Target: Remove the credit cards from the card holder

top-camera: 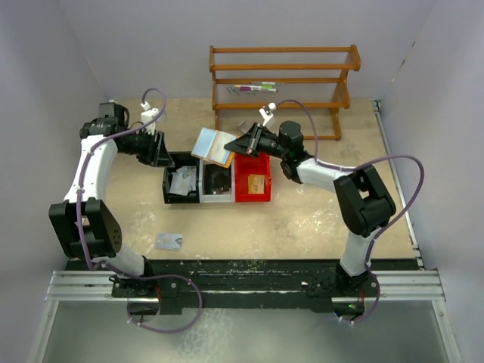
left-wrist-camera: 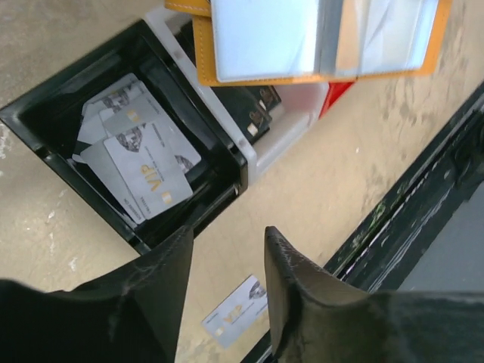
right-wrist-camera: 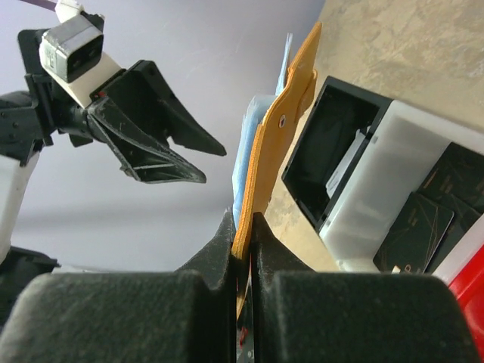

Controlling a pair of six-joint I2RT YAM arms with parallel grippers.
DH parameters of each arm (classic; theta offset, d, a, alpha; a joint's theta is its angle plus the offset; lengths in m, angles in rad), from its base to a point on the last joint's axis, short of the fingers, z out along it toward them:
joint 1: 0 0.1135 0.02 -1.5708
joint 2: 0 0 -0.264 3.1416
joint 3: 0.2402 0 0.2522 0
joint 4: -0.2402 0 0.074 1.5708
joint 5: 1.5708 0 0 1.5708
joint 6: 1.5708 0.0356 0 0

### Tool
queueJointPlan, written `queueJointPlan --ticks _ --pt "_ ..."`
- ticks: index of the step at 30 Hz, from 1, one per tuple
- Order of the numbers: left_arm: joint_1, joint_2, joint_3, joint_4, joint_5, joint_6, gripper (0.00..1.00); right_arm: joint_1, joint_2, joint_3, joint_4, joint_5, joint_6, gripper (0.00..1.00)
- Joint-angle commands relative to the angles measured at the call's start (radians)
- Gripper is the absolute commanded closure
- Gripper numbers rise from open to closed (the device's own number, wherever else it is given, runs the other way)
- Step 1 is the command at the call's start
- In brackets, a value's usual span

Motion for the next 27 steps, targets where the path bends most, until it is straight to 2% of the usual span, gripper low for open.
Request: queueJointPlan --ticks 1,7,11,15,27 --pt "0.003 -0.041 -0.001 -0.191 0.035 0.283 0.5 0.003 -0.099 -0.045 0.054 -0.051 -0.044 1.0" --pt "0.0 -0.076 -0.005 -0.233 -0.031 0.33 0.34 0.002 -0.169 -0.081 0.058 -0.056 -0.045 1.0" --pt "0.0 -0.112 0.007 -0.25 0.009 0.315 0.19 0.005 -0.193 -0.082 0.051 -0.072 -0.043 1.0" --pt "0.0 -0.15 0.034 -0.239 0.095 0.238 0.0 0.008 -0.217 -0.077 0.036 -0.102 -0.057 1.0" --pt "0.001 -0.219 0.073 -0.137 0.377 -0.076 0.01 0.094 -0.281 -0.011 0.104 -0.276 -0.082 1.0"
